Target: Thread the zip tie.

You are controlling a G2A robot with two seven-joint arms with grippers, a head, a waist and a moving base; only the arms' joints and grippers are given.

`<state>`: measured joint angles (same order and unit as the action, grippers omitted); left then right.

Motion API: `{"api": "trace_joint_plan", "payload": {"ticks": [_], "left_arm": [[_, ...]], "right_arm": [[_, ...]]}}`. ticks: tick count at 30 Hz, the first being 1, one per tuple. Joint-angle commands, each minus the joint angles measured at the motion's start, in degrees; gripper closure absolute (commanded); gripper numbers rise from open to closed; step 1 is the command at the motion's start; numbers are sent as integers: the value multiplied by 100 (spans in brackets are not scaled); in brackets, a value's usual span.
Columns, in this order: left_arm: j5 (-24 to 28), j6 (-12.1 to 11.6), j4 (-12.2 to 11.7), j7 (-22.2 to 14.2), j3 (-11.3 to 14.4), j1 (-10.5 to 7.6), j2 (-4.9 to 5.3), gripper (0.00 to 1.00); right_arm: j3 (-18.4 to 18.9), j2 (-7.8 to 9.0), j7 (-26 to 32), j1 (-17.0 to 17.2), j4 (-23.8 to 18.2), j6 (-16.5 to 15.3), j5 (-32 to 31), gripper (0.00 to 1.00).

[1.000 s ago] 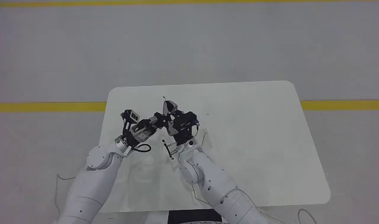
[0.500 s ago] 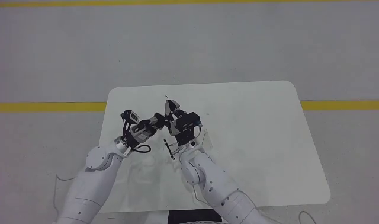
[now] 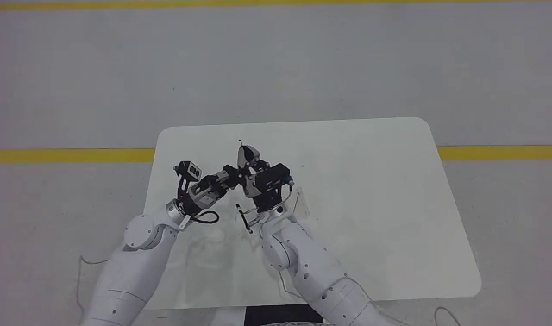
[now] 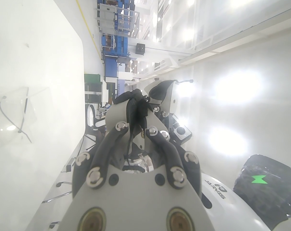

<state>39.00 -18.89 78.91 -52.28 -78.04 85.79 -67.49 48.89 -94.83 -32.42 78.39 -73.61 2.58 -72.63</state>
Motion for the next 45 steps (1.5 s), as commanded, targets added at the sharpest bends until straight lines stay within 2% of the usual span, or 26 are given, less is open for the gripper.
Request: {"api": "trace_joint_plan", "payload": {"ticks": [1, 42, 45], "left_arm": [[1, 3, -1, -2, 1, 0, 0, 100], [1, 3, -1, -2, 1, 0, 0, 100], [-530, -59, 52, 183, -6, -26, 21, 100]], "right_arm": [[0, 0, 1, 0, 0, 3, -3, 100], [0, 0, 1, 0, 0, 3, -3, 100], [0, 0, 1, 0, 0, 3, -3, 100]]}}
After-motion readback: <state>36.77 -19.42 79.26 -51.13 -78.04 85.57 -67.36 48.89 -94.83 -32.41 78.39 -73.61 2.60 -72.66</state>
